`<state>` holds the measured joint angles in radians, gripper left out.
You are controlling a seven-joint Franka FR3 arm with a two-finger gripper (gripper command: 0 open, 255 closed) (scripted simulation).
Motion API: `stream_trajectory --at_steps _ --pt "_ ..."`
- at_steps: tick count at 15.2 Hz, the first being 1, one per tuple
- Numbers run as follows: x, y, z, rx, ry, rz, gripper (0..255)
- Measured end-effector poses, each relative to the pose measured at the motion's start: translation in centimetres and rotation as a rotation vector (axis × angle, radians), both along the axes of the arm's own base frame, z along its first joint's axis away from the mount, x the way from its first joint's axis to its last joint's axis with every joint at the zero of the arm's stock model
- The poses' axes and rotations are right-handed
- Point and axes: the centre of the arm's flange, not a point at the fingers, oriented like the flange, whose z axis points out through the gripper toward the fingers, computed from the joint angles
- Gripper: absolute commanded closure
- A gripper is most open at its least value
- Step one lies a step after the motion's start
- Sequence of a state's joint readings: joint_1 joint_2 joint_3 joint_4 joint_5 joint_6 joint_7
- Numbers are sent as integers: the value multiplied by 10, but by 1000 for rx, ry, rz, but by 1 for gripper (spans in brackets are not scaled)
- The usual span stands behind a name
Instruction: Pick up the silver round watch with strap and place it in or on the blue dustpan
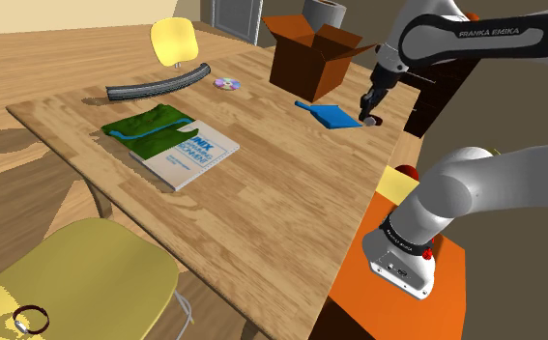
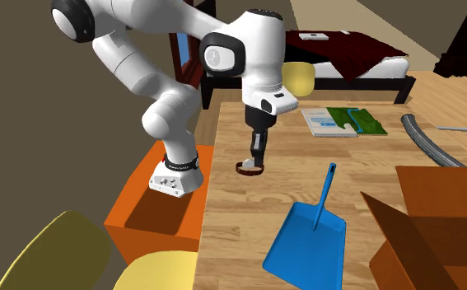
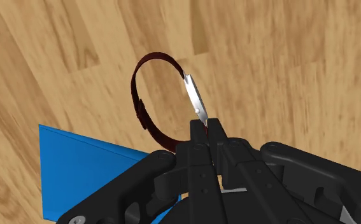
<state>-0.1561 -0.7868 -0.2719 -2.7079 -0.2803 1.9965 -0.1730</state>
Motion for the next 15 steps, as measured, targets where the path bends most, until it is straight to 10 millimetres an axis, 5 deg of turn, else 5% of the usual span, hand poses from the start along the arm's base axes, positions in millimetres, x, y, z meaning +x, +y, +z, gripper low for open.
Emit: stream_trajectory --at_steps 9,15 --pt "6 -4 56 -3 -33 -8 255" --pt "65 -25 71 -3 -57 -13 255"
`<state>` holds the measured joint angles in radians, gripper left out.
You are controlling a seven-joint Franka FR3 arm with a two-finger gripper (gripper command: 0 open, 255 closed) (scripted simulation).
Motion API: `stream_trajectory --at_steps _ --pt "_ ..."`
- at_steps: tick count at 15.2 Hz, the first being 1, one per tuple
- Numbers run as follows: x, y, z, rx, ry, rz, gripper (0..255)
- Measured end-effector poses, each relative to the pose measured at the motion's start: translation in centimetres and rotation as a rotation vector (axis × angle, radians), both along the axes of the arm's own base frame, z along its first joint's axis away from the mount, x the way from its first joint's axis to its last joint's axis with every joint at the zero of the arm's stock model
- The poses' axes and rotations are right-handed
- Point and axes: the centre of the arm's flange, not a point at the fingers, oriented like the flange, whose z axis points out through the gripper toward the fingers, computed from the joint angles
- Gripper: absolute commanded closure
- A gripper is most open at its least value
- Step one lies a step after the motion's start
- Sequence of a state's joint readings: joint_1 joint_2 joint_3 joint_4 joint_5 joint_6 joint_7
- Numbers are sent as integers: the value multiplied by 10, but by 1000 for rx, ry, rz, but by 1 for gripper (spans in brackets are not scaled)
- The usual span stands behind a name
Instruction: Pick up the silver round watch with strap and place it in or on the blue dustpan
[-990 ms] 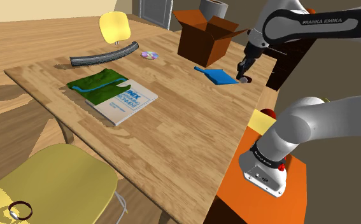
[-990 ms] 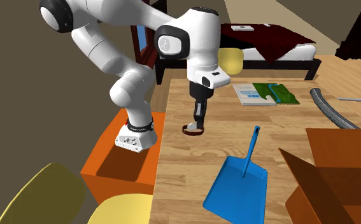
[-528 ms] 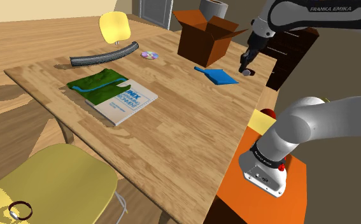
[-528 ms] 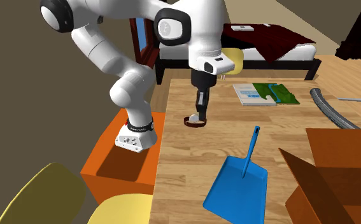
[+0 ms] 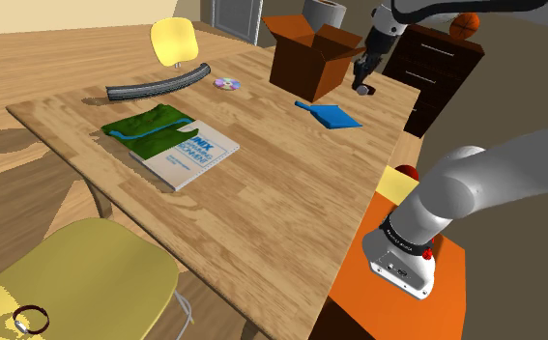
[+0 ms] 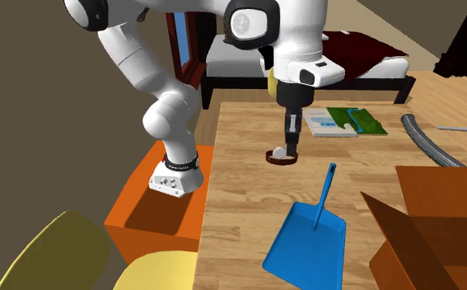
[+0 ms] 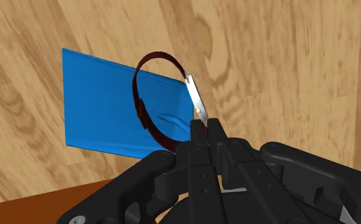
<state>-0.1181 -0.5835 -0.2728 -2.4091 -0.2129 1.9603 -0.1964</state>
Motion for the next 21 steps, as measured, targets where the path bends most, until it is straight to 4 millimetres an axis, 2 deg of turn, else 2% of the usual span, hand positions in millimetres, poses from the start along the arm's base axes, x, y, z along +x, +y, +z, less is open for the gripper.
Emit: stream_trajectory --at_steps 6,9,12,21 --pt "77 -24 8 0 -1 0 255" --pt "108 -37 11 0 0 0 255" --pt "116 -38 -3 -1 0 0 255" --pt "116 -39 -50 -1 0 0 255"
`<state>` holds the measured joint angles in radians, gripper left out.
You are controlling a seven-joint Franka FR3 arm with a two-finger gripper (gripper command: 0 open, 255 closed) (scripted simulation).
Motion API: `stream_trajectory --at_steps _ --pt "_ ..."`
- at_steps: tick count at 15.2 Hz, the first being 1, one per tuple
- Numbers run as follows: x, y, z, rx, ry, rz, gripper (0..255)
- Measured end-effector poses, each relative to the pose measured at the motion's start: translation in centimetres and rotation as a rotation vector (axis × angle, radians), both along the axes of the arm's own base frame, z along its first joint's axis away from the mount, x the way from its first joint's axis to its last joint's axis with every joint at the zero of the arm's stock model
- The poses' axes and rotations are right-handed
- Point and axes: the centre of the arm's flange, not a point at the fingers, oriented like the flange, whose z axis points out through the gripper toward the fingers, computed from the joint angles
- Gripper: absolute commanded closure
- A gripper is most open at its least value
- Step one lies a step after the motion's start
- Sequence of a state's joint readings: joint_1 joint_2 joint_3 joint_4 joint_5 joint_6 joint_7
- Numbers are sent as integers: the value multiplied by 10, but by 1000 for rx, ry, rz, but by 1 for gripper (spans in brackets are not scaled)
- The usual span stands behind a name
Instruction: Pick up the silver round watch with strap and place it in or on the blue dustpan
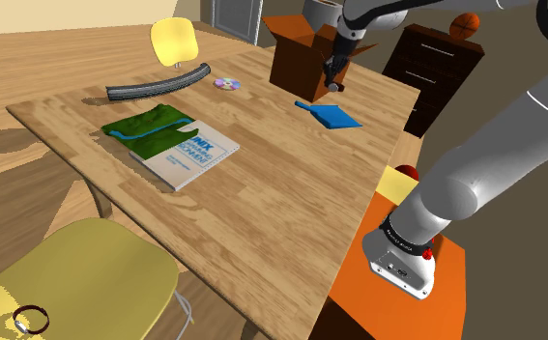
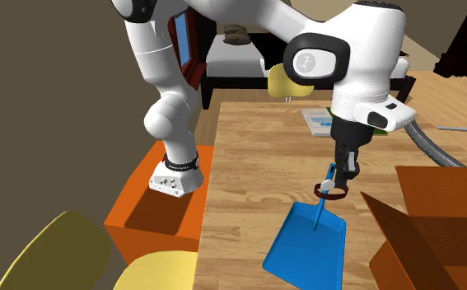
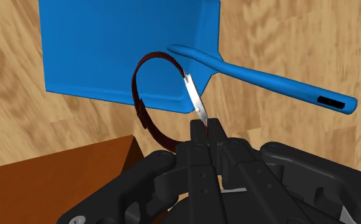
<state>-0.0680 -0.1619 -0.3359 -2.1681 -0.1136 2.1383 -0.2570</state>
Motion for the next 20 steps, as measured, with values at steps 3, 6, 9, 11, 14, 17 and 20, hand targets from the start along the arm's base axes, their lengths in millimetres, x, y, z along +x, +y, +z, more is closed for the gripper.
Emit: stream_trajectory --at_steps 3,6,9,11,14,17,20 --pt "0 1 -16 0 0 0 255" --pt "0 0 -25 0 0 0 255" --pt "0 0 -26 0 0 0 255" --pt "0 1 -26 0 0 0 255" --pt "0 1 -26 0 0 0 0" --pt "0 1 -26 0 0 0 0" --pt "-1 1 -11 -1 -1 0 0"
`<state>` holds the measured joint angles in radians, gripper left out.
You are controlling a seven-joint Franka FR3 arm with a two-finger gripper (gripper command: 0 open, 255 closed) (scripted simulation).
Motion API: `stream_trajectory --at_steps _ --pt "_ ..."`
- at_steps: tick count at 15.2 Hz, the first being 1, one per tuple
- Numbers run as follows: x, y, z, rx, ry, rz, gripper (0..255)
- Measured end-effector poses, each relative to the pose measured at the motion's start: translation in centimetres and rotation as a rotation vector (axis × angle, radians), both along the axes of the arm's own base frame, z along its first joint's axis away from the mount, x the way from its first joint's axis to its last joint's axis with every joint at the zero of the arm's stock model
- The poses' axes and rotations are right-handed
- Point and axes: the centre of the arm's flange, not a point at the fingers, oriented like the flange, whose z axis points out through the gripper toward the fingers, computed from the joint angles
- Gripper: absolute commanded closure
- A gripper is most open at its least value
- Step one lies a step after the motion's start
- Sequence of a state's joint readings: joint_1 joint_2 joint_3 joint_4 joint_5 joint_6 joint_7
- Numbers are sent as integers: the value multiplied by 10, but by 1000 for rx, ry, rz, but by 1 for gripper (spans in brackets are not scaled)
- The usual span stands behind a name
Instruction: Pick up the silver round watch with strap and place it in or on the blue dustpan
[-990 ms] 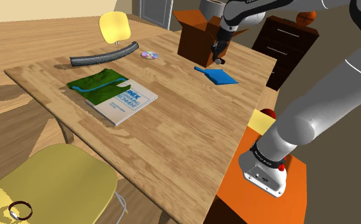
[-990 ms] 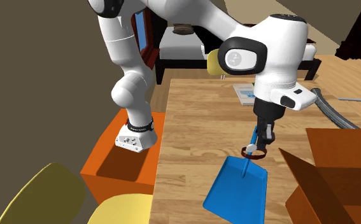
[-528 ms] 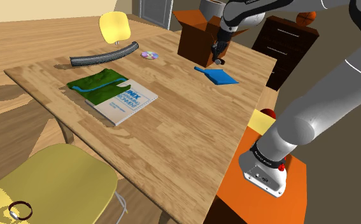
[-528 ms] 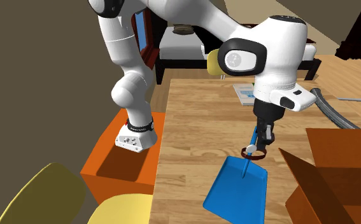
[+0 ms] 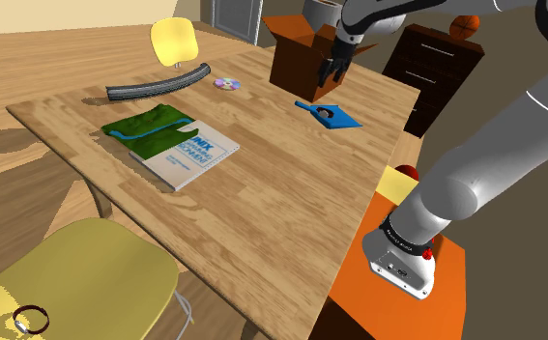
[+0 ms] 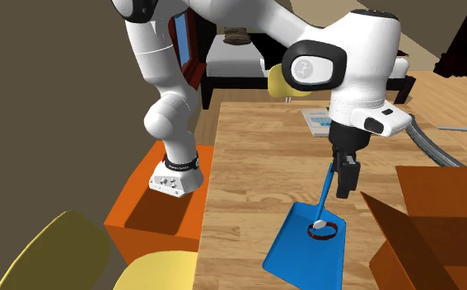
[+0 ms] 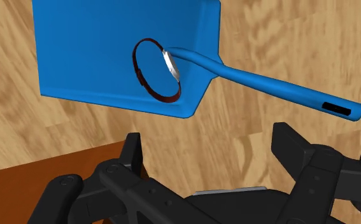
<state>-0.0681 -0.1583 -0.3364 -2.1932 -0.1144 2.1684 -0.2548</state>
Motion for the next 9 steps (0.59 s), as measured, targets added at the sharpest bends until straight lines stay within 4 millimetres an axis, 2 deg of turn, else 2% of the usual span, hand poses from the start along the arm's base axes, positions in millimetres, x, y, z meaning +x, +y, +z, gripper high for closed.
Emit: stream_trajectory --at_steps 2,3,9 --pt "-2 4 23 0 0 0 0" --pt "-2 5 29 0 0 0 0" --pt "-3 4 35 0 1 0 0"
